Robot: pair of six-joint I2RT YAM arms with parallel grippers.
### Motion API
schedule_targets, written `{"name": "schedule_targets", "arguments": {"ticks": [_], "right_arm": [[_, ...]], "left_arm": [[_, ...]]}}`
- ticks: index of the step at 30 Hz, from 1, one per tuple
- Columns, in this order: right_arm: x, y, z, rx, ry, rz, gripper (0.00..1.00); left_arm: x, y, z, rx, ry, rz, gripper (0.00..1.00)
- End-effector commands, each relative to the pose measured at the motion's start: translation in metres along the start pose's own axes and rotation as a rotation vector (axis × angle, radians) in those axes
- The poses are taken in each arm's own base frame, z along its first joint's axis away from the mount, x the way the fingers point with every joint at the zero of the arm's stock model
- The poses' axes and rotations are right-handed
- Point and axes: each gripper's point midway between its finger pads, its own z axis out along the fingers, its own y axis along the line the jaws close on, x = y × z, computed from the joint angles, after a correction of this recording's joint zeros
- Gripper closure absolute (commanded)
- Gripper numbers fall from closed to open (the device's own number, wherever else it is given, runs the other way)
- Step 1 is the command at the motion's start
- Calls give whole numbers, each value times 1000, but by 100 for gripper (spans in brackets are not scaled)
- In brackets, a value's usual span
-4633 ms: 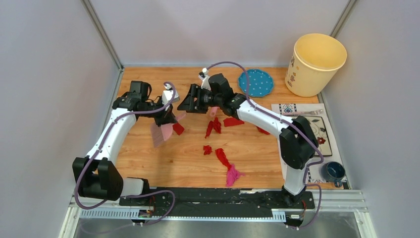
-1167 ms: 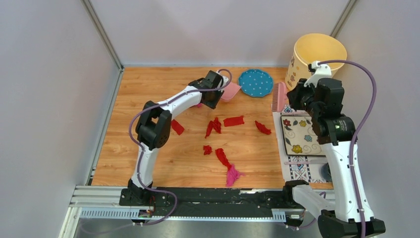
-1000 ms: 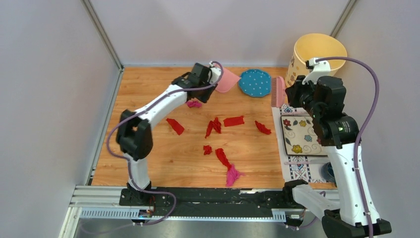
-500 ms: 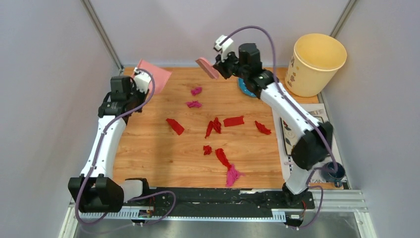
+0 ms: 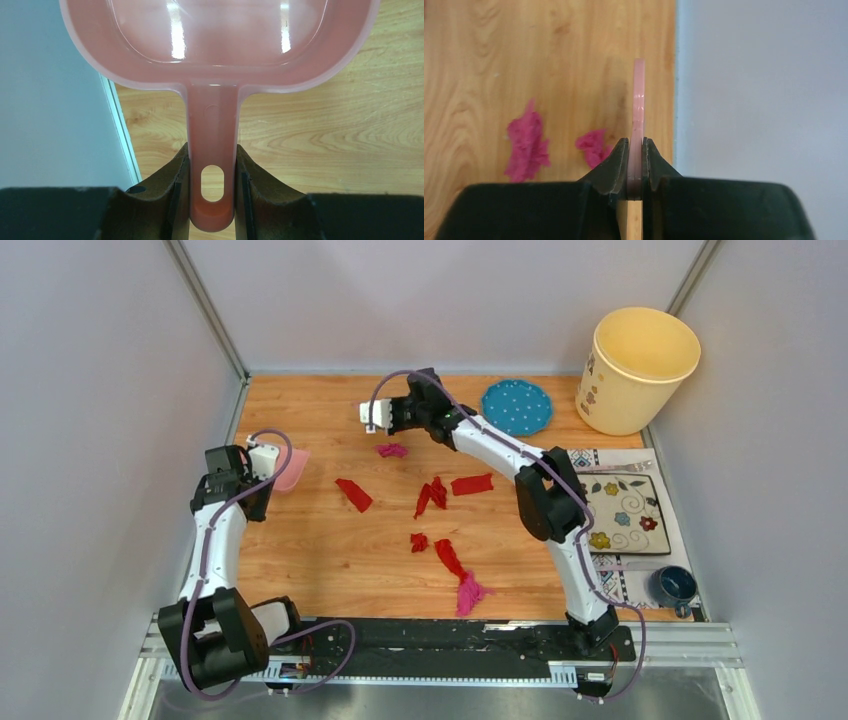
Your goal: Sweep away the paper scraps from the table
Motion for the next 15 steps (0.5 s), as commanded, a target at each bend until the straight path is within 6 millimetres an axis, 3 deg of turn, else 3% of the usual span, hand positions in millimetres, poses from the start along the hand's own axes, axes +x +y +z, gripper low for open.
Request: {"name": "schedule_targets", "arguments": {"ticks": [1,2,3,4,9,10,11,12,13,15], "right_arm": [[-8,44,-10,-168,17,-254,100],[-5,52,-15,-187,40,-272,100],[-15,45,-31,-174,46,-313,100],[-3,69,-38,-222,74,-307,100],[-20,101,-104,-294,88,-289,100],[-45,91,-127,-249,61,-290,100],[-45,106,-136,-266,55,-268,100],[-57,102,-146,-237,30,-251,100],[-82,89,-160,-177,-30,-208,100],[-106,76,-171,-127,-84,-150,100]], "left_arm": [[-9,10,-5,-38,-48,51,100],[-8,10,-5,-35,-45,53,100],[-10,9,-5,-30,-53,57,100],[-11,9,-6,-31,-56,55,100],[-18,6,-6,-1,-78,65,100],[-18,5,-5,3,-79,69,100],[-18,5,-5,6,-80,78,100],[-18,4,-5,17,-77,87,100],[-19,4,-5,17,-79,93,100],[-20,5,-5,19,-81,112,100]]}}
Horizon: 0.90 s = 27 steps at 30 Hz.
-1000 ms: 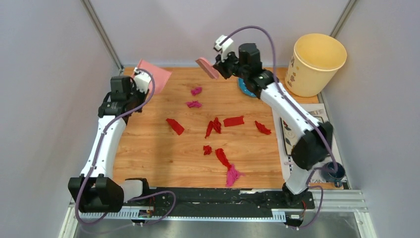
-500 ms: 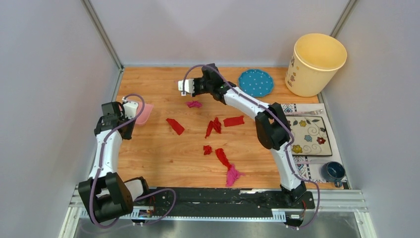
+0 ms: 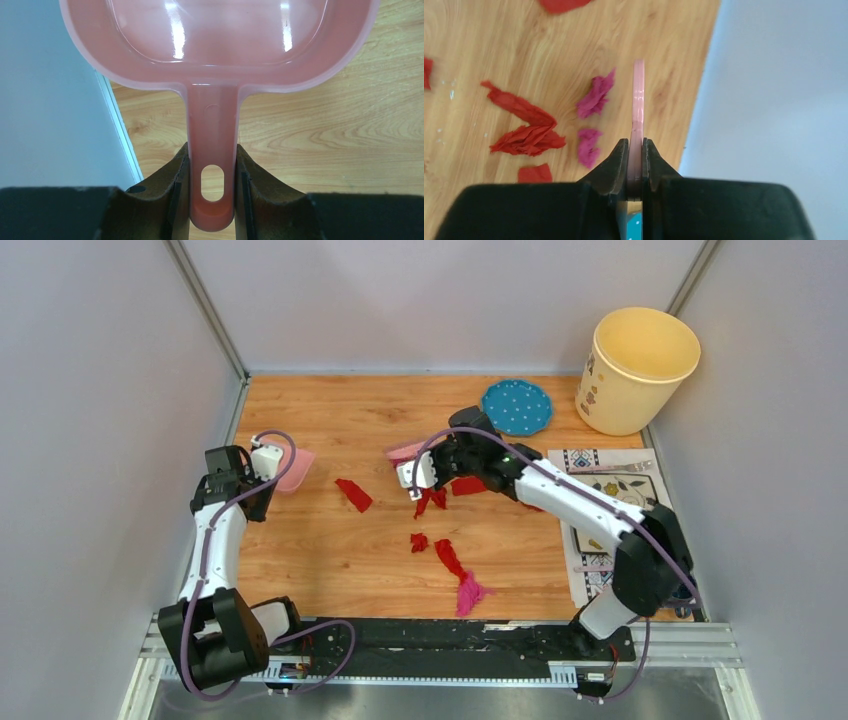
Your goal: Sweep away the paper scraps from the table
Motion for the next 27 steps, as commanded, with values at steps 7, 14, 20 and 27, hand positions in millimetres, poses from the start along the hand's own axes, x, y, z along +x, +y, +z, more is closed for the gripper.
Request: {"name": "schedule_targets", "arguments": {"ticks": [7,14,20,27], "right_arm": [[-127,-120,-47,295,-444,1030,100],[-147,-96,64,-129,-428,1776,100],[-120,-64,130,-274,-323,2111,100],[-32,-22,121,-112,-147,2235,100]], "left_arm": [[-23,34,-13,-136,-55,63,100],[-9,85,-21,-396,41,90,100],[-11,83,-21,-379,19,89,100],[-12,73,-17,-323,7,77,100]]}}
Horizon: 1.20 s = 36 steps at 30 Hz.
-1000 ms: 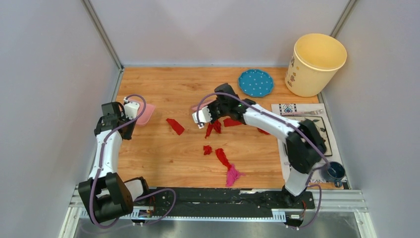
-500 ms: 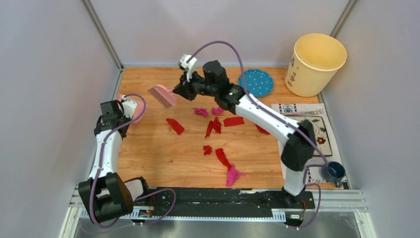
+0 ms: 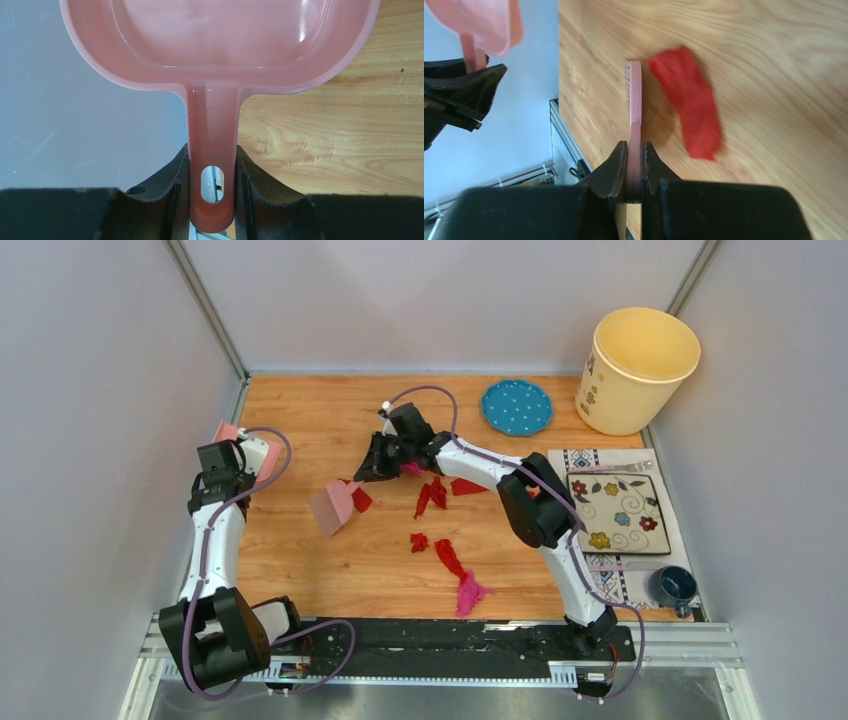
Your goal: Sweep away the paper scraps from the table
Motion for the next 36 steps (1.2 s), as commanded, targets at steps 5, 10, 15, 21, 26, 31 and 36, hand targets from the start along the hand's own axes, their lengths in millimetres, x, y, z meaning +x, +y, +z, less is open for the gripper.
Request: {"name": "schedule_targets", "arguments": {"ticks": [5,10,15,21,26,31,36], "right_arm": [[-35,-57,-103,91,-177,103,100],[-29,-43,-165,108,-232,-17,100],[-2,74,-244,-173,-158,-572,100],[112,109,-324,-356,130,-1055,100],[186,65,-347,-218,270,-1104,100],[229,39,-358,-150,362,-1012,100],[238,-6,-339,-42,491,-1038,100]], "left_arm": [[-7,-17,0,87,-26,3,100],[-24,-59,-4,215,-65,109,100],[-52,-81,-14,356,-145,58,100],[-62,-94,-26,458,-193,54,100],[-61,-105,-33,535,-198,81,100],[-66,-106,-33,560,-195,88,100],[-70,-107,-35,559,-210,54,100]]}}
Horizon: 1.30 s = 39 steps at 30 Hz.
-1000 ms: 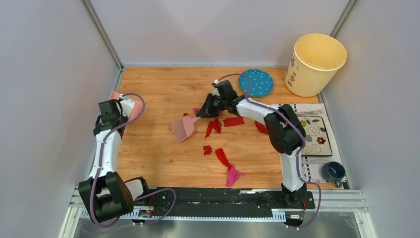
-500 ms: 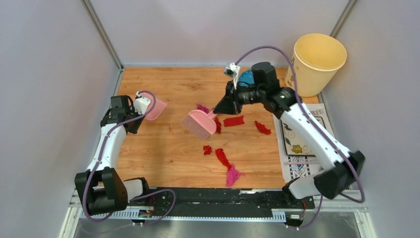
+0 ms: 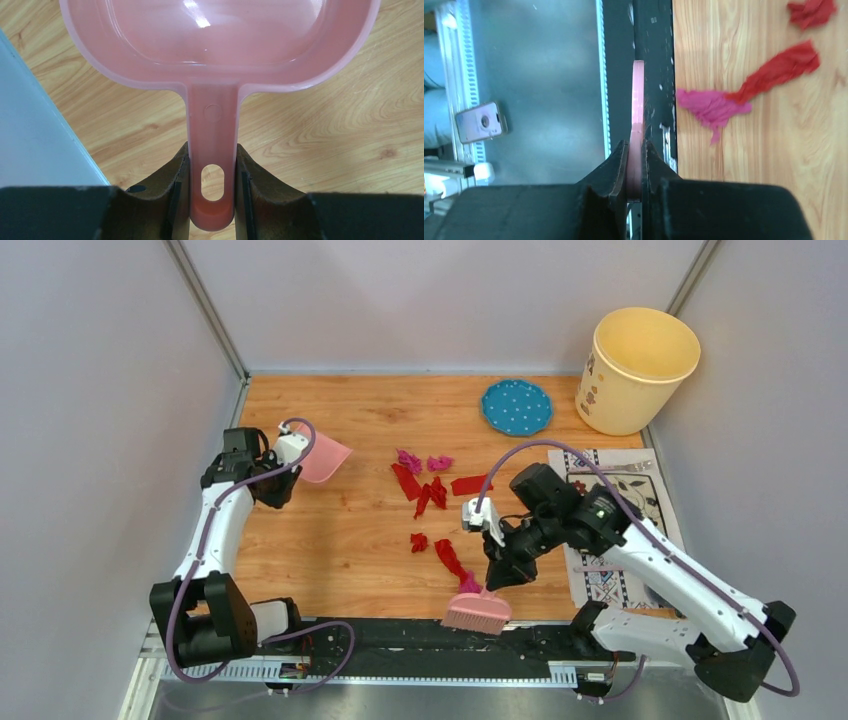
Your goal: Sweep away the paper scraps from the table
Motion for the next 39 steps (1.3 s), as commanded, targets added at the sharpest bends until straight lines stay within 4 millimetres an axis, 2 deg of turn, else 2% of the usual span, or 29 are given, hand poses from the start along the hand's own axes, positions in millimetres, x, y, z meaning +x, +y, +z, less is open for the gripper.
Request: {"name": "schedule_targets", "arguments": {"ticks": [1,2,4,5,9,10,13,14,15,17,18,20,21,22,24,28,30,31,32,33,34,35,37,39], "right_arm": [[31,-31,17,73,142,-44,100],[25,-52,20,152,131,-94,100],[24,-75,25,221,143,-171,100],[12,-91,25,283,115,-218,100],[-9,-115,37,296,94,-364,100],[-7,-125,45,286,119,-354,100],[-19,-143,51,296,139,-366,100],[-17,-160,55,329,176,-345,100],[-32,-169,51,374,164,-351,100],[-41,-192,42,486,195,-328,100],[-56,-197,33,533,172,-337,100],[-71,-202,20,590,150,-335,100],[-87,-196,11,604,108,-350,100],[-93,-192,7,605,85,-342,100],[-98,-169,-4,569,40,-288,100],[-82,-139,-18,571,-27,-125,100],[-77,-141,-30,665,-86,29,100],[-77,-142,-42,730,-139,97,100],[-68,-164,-62,892,-170,195,100],[-63,-172,-69,961,-247,358,100],[-58,-182,-79,1025,-285,427,100],[-45,-196,-89,1093,-289,499,100],[-38,-213,-96,1148,-336,608,100],[-34,-229,-90,1173,-299,634,100]], "left_arm": [[-15,-1,-6,9,-54,-10,100],[-13,-1,-6,11,-46,-10,100],[-9,-6,-7,26,-36,-9,100],[-5,-10,-6,41,-31,4,100],[6,-23,-9,85,-5,43,100],[8,-24,-11,87,-3,54,100],[17,-35,-13,119,14,101,100],[21,-40,-12,136,22,129,100],[25,-45,-14,153,30,143,100],[29,-52,-16,178,29,204,100],[33,-57,-17,198,40,228,100],[37,-65,-17,221,47,301,100],[39,-68,-18,234,58,321,100],[38,-74,-18,250,59,355,100],[42,-84,-17,290,72,400,100],[42,-107,-12,343,95,542,100],[44,-108,-8,338,112,588,100],[46,-106,-5,329,135,608,100],[48,-104,-3,328,152,626,100],[50,-101,-2,320,166,638,100],[52,-96,1,303,201,654,100],[53,-91,2,290,221,677,100],[56,-77,4,241,276,705,100],[53,-72,7,220,277,732,100]]}}
